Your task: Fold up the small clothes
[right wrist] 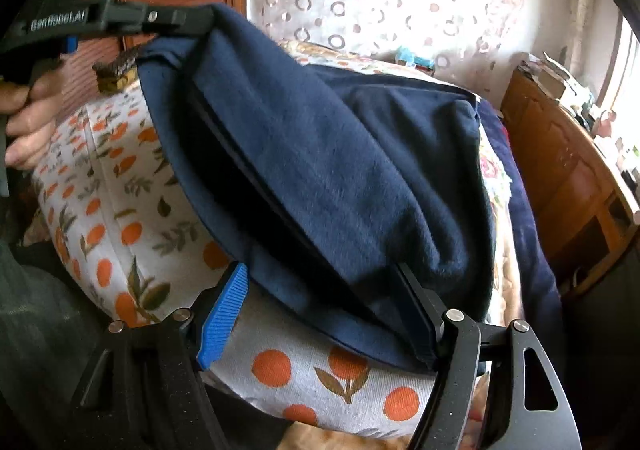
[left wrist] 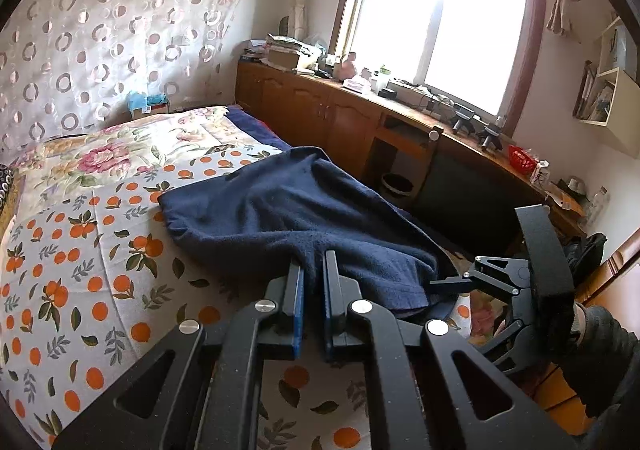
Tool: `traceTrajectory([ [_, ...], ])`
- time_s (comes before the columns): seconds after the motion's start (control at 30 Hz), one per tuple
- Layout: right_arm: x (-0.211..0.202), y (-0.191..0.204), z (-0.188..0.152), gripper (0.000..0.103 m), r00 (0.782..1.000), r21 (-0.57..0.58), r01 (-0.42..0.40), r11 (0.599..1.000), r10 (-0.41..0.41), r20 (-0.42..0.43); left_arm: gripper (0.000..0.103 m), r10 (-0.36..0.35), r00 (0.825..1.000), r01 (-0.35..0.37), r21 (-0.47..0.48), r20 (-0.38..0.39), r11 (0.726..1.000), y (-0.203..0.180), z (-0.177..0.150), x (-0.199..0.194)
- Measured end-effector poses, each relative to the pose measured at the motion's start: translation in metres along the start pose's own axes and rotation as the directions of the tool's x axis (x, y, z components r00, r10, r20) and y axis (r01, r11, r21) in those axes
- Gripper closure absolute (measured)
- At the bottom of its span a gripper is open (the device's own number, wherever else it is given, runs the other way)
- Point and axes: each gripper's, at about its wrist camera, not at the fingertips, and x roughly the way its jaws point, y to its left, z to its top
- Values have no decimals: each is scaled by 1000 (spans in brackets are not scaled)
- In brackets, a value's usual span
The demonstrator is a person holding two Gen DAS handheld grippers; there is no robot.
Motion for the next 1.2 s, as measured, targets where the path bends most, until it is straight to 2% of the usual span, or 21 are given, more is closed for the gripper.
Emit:
traceTrajectory([
  [0.13,2,-4,5,29,1000,-15,-6,1000,6,-14,95,3,1000,-3,-11,-5,1000,3,-3,1],
  [0.37,13,-6,7,30,992,-36,127,991,-127,-3,95,-1,1000,1,-28,8,1000,7,-2,-3],
  [0.43,15,-9,8,48,990,-22,143,989,-143,1,95,1,1000,-1,-28,10,1000,7,-2,-5],
  [0.53,15,-17,12,83,988,13,154,988,-154,17,95,-1,1000,2,-36,14,999,10,-4,-8],
  [0.6,8,-22,20,95,987,29,150,988,-151,63,95,4,1000,-3,-39,20,999,12,-3,-9],
  [0.7,-1,-27,45,96,972,18,197,980,-198,127,95,21,999,-20,-41,26,999,17,4,-9],
  [0.9,4,-43,109,96,951,18,214,977,-212,223,95,77,997,-76,-35,24,996,42,32,6],
  [1.1,41,-51,156,96,950,-18,207,978,-196,244,94,118,993,-119,-52,-17,992,77,55,36],
  [1.2,71,-64,166,96,955,-37,202,979,-189,227,94,126,991,-129,-64,-48,990,95,62,55],
])
